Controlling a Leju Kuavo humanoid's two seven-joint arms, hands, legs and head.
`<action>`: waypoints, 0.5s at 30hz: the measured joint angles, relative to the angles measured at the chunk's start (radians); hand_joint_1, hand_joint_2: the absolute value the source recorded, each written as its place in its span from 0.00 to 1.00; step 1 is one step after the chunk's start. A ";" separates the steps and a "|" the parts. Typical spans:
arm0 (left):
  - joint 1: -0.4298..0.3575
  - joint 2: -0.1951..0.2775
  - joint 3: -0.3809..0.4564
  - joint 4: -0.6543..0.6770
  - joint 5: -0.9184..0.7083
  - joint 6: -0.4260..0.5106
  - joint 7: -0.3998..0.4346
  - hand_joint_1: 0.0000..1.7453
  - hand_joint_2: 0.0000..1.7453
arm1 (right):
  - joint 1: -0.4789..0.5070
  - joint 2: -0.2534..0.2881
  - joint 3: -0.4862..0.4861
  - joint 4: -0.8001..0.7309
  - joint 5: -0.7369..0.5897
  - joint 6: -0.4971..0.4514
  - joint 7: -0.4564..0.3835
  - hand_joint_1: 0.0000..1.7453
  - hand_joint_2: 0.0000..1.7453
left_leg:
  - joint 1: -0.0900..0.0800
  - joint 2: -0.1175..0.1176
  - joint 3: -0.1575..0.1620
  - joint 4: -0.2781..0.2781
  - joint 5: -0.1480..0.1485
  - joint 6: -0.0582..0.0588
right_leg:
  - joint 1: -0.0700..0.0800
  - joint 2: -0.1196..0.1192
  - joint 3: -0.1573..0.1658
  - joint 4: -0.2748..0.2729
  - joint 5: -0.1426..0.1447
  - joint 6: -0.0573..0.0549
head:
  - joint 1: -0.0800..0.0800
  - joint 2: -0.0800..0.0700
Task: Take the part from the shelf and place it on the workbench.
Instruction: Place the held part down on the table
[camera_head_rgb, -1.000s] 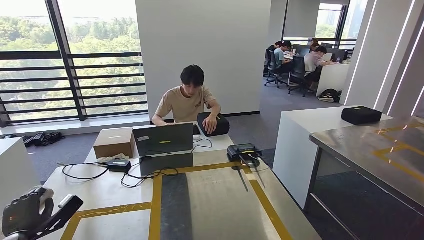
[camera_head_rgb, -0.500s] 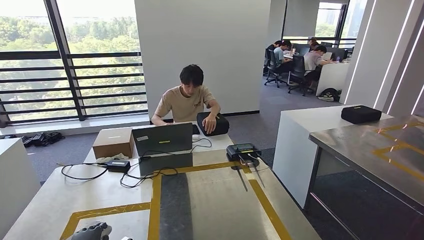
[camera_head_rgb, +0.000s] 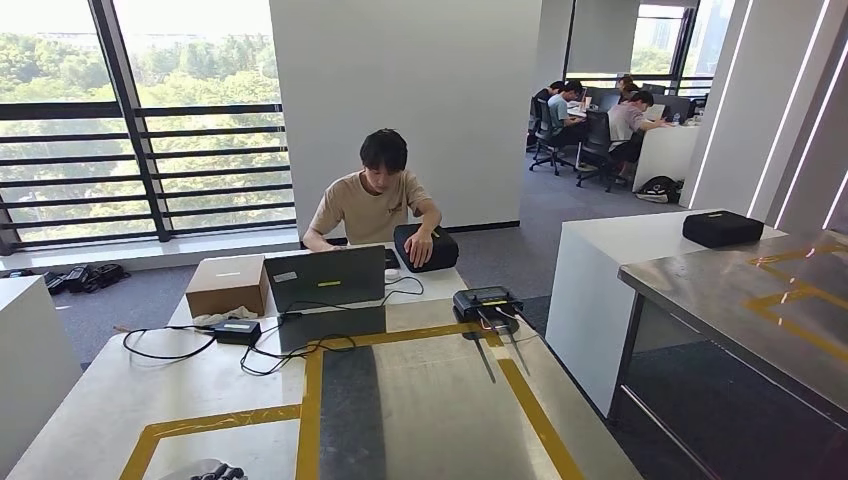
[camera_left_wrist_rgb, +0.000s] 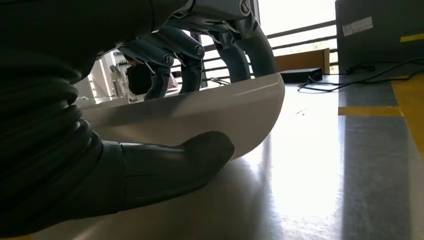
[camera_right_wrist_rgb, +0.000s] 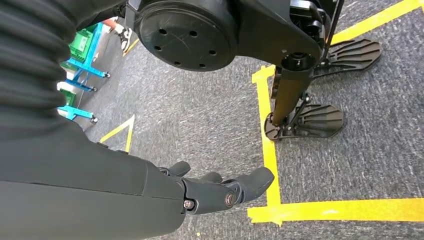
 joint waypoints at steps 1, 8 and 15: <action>0.001 -0.001 -0.006 0.000 -0.006 0.034 0.015 0.00 0.75 | 0.000 0.000 0.000 0.000 -0.002 -0.001 -0.001 0.00 0.00 | 0.000 0.000 0.000 0.000 0.000 0.000 | 0.000 0.000 0.000 0.000 0.000 0.000 | 0.000 0.000; -0.029 -0.007 0.041 -0.030 0.156 0.295 0.212 0.00 0.00 | 0.001 0.000 -0.002 0.000 -0.006 -0.036 0.019 0.00 0.00 | 0.001 0.000 0.000 0.000 0.000 0.000 | 0.000 0.000 0.000 0.000 0.000 0.000 | 0.000 0.000; -0.148 -0.007 0.230 -0.118 0.217 0.299 0.061 0.00 0.00 | 0.004 0.002 -0.003 0.000 -0.004 -0.048 0.026 0.00 0.00 | 0.001 -0.001 0.000 0.000 0.001 -0.001 | 0.001 -0.001 0.000 0.001 0.000 0.000 | 0.000 0.000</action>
